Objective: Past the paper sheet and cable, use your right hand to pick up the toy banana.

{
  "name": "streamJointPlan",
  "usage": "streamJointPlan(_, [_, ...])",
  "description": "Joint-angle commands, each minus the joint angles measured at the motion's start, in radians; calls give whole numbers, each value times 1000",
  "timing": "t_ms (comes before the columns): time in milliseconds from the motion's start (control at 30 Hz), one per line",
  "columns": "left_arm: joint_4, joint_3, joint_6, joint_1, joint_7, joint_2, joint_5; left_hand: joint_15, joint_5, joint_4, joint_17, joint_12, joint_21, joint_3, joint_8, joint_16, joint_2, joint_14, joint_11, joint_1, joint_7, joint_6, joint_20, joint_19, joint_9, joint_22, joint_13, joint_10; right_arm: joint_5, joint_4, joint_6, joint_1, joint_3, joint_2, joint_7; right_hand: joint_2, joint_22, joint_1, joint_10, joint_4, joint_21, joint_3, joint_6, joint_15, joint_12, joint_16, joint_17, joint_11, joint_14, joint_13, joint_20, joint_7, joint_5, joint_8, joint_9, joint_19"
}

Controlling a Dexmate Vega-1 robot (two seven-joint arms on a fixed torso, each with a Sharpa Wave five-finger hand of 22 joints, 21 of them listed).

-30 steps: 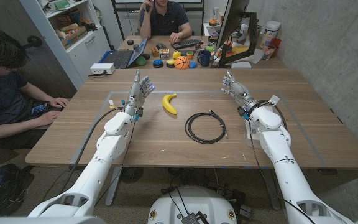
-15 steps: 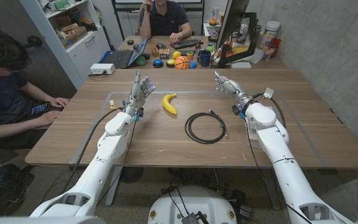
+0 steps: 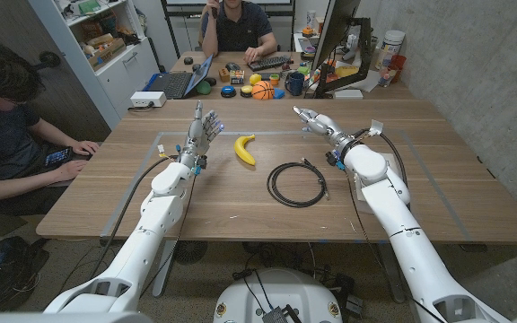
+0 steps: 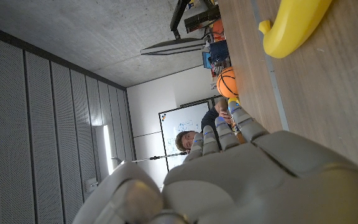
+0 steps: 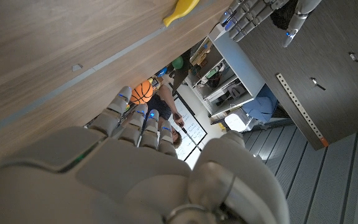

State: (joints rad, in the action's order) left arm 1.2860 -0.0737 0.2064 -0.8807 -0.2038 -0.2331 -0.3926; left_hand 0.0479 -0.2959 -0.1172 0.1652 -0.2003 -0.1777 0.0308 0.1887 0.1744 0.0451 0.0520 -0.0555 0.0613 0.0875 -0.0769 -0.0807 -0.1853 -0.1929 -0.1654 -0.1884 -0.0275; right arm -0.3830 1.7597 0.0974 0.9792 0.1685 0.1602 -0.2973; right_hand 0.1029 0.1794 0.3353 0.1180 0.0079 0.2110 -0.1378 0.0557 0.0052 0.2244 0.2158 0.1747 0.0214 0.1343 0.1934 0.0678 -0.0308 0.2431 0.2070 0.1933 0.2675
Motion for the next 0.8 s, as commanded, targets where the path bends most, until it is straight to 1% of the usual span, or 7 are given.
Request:
streamJointPlan(33, [11, 4, -6, -8, 7, 1, 3, 6, -4, -1, 3, -8, -3, 2, 7, 7, 0, 3, -6, 8, 6, 2, 1, -10, -2, -1, -2, 5, -110, 18, 45, -30, 99, 4, 5, 0, 3, 22, 21, -12, 8, 1, 2, -5, 11, 3, 3, 0, 16, 3, -5, -9, -2, 4, 3, 18])
streamJointPlan(167, [4, 6, 7, -8, -6, 2, -2, 7, -4, -1, 3, -8, -3, 2, 6, 7, 1, 4, -6, 9, 6, 1, 1, -10, -2, -1, -2, 5, -135, -1, 42, -52, 135, -1, 3, 1, 3, 36, 31, -20, 11, 5, 6, -8, 14, 5, 4, -2, 29, 4, -8, -14, -3, 6, 4, 30])
streamJointPlan(433, [23, 8, -4, -18, 5, -1, 1, 6, -3, -1, 3, -8, -3, 3, 7, 7, 1, 3, -5, 10, 6, 1, 1, -11, -2, -1, -2, 6, -186, -27, 61, -74, 189, -20, 4, 1, 4, 57, 48, -31, 15, 11, 21, -20, 18, 7, 4, -5, 52, 6, -13, -20, -4, 10, 6, 48])
streamJointPlan(667, [33, 10, -7, -24, 10, -2, 3, 6, -3, 0, 3, -8, -3, 3, 7, 7, 2, 3, -5, 11, 5, 1, 1, -11, -2, -1, -2, 5, -267, -18, 113, -70, 231, -41, 35, 1, 4, 72, 65, -40, 16, 14, 44, -20, 23, 8, 4, -7, 68, 7, -18, -17, -4, 17, 8, 60])
streamJointPlan(700, [30, 11, -1, -23, 1, -2, -2, 6, -3, 0, 3, -8, -3, 3, 7, 7, 2, 3, -5, 11, 6, 1, 0, -11, -2, -1, -2, 5, -306, -14, 143, -68, 248, -53, 58, 1, 5, 77, 71, -42, 17, 16, 45, -20, 25, 8, 4, -7, 72, 8, -19, -18, -5, 17, 8, 64])
streamJointPlan(767, [36, 10, -8, -25, 8, -3, 2, 6, -3, 0, 3, -8, -3, 3, 6, 7, 2, 3, -5, 11, 5, 1, 0, -11, -2, -1, -2, 5, -324, -14, 157, -69, 255, -59, 62, 0, 5, 92, 97, -50, 21, 19, 70, -24, 33, 11, 4, -6, 95, 9, -25, -14, -6, 24, 11, 82])
streamJointPlan(800, [36, 10, -5, -26, 2, -3, -1, 6, -3, 0, 3, -8, -3, 4, 7, 7, 2, 4, -6, 11, 5, 2, 0, -11, -2, -1, -2, 5, -357, -14, 188, -75, 272, -66, 60, 0, 5, 94, 101, -51, 22, 20, 72, -26, 34, 12, 4, -6, 102, 9, -26, -12, -7, 25, 11, 86])
